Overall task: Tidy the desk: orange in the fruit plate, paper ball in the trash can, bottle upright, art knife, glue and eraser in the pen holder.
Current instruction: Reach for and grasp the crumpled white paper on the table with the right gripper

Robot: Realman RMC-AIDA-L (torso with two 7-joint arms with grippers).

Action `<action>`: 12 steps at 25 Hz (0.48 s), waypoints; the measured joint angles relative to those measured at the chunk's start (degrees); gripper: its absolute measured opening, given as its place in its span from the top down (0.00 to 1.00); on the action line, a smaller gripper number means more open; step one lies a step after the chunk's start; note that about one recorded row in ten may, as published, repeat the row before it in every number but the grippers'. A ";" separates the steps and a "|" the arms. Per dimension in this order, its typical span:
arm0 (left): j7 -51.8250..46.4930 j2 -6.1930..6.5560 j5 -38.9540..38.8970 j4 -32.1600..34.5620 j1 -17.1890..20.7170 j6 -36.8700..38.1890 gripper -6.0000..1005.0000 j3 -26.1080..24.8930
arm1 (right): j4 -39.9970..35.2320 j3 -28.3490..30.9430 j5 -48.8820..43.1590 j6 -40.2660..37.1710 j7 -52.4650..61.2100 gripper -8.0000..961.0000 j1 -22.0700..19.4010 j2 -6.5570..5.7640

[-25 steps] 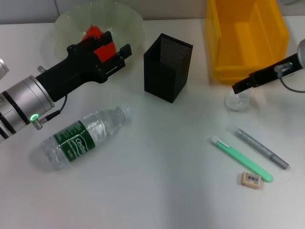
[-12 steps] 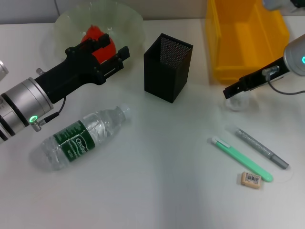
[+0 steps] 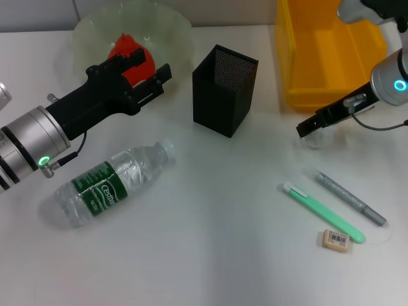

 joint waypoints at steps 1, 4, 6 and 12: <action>0.00 0.00 0.00 0.00 0.06 0.00 0.35 0.00 | 0.23 -0.11 -0.25 0.00 0.07 0.18 0.10 0.00; 0.00 0.00 0.01 -0.02 0.35 0.00 0.35 0.00 | 0.42 -0.85 -1.67 0.14 0.91 0.18 0.14 0.00; 0.00 0.00 0.03 -0.03 0.50 0.00 0.35 0.00 | 0.43 -1.60 -2.50 0.23 1.46 0.18 0.18 0.05; 0.00 0.07 0.02 -0.03 0.65 0.13 0.35 0.00 | 0.20 -2.16 -2.70 0.82 1.59 0.18 0.23 0.15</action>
